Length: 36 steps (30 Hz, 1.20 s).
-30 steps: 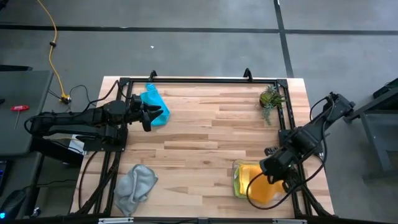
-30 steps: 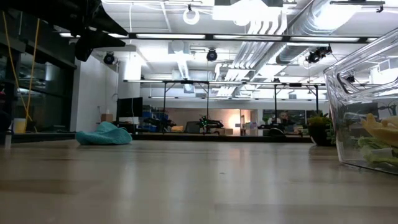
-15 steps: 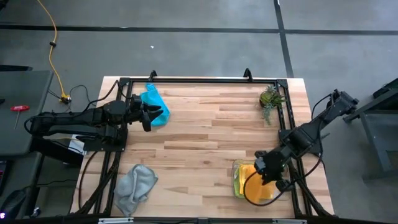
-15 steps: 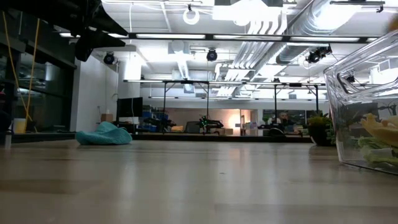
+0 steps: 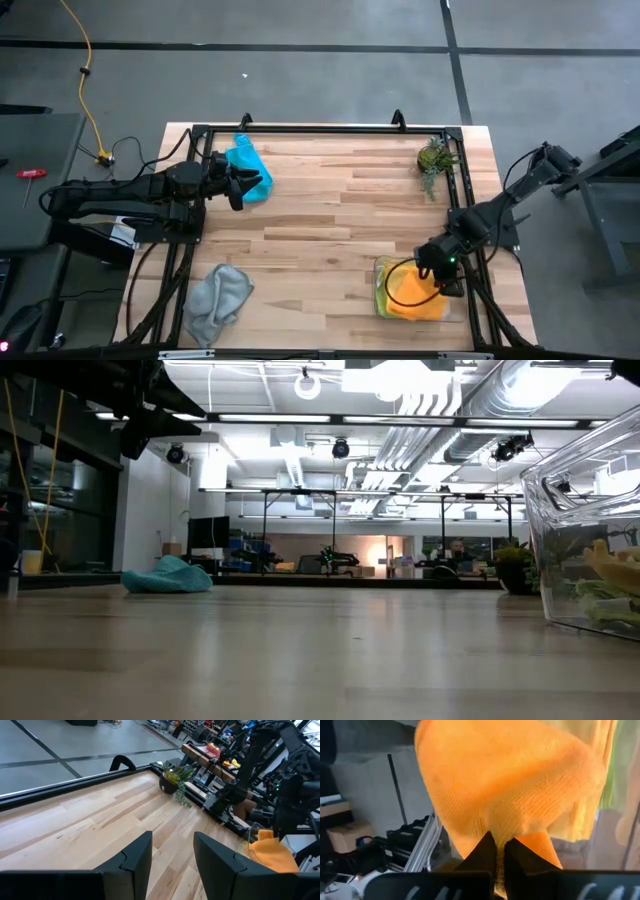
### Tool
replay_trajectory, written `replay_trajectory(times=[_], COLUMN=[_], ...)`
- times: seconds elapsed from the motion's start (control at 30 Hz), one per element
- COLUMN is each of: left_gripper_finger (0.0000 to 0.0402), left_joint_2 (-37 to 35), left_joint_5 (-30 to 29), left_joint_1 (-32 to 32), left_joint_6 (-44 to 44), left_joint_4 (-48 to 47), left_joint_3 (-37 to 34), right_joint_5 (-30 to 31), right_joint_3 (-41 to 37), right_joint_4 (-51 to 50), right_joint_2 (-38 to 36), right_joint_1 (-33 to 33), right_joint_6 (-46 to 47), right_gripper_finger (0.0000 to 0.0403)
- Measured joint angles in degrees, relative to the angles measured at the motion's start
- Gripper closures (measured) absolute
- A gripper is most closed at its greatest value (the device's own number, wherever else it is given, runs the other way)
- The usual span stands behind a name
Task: Fold microfiber towels
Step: Put the orange microfiber cloth into the transparent bin
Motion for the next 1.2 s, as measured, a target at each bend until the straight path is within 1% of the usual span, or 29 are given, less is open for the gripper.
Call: replay_trajectory(times=[0.07, 0.13, 0.27, 0.3, 0.4, 0.43, 0.5, 0.6, 0.7, 0.77, 0.87, 0.93, 1.0, 1.1, 1.2], left_gripper_finger=[0.0268, 0.0268, 0.0268, 0.0268, 0.0268, 0.0268, 0.0268, 0.0268, 0.0268, 0.0268, 0.0268, 0.0268, 0.0268, 0.0268, 0.0268], left_joint_2=[0.0, 0.0, 0.0, 0.0, 0.0, 0.0, 0.0, 0.0, 0.0, 0.0, 0.0, 0.0, 0.0, 0.0, 0.0], left_joint_5=[0.0, -0.2, -0.4, -0.4, -0.3, -0.3, -0.3, -0.3, -0.2, -0.2, -0.2, -0.2, -0.2, -0.2, -0.2], left_joint_1=[0.0, 0.0, 0.0, 0.0, 0.0, 0.0, 0.0, 0.0, 0.0, 0.0, 0.0, 0.0, 0.0, 0.0, 0.0], left_joint_6=[0.0, 0.0, 0.0, 0.0, 0.0, 0.1, 0.8, 0.9, 0.5, 0.5, 0.1, 0.1, 0.1, 0.1, 0.1], left_joint_4=[0.0, 0.0, 0.0, -0.1, -0.1, -0.2, -0.2, -0.3, -0.4, -0.5, -0.5, -0.5, -0.5, -0.5, -0.5], left_joint_3=[0.0, 0.0, 0.0, 0.0, 0.0, 0.0, 0.0, 0.0, 0.0, 0.0, 0.0, 0.0, 0.0, 0.0, 0.0], right_joint_5=[-0.5, -0.6, -2.2, -3.7, -13.1, -15.7, -18.6, -19.5, -19.9, -19.5, -16.5, -16.2, -16.1, -14.5, -14.0], right_joint_3=[0.1, 2.0, 9.7, 12.3, 18.8, 20.2, 21.0, 17.8, 10.4, 5.4, -1.6, -5.0, -6.9, -7.5, -6.7], right_joint_4=[0.0, 0.8, 2.7, 3.1, 8.4, 11.2, 15.1, 13.0, 8.0, 8.1, 8.3, 9.1, 9.1, 9.8, 13.9], right_joint_2=[0.0, 0.0, 0.0, 0.0, -0.1, -0.2, -0.6, -0.6, -0.3, -0.5, -0.6, -0.6, -0.6, -0.6, -0.6], right_joint_1=[-0.7, -1.2, -3.1, -3.8, -5.5, -5.4, -5.1, -5.9, -9.0, -11.6, -14.7, -16.7, -17.9, -19.3, -20.3], right_joint_6=[-0.4, -4.2, -13.2, -13.6, -11.8, -11.6, -12.6, -15.3, -18.4, -19.0, -16.8, -14.0, -11.2, -6.5, -4.6], right_gripper_finger=[0.0403, 0.0403, 0.0403, 0.0403, 0.0403, 0.0403, 0.0403, 0.0403, 0.0403, 0.0403, 0.0403, 0.0403, 0.0403, 0.0403, 0.0403])
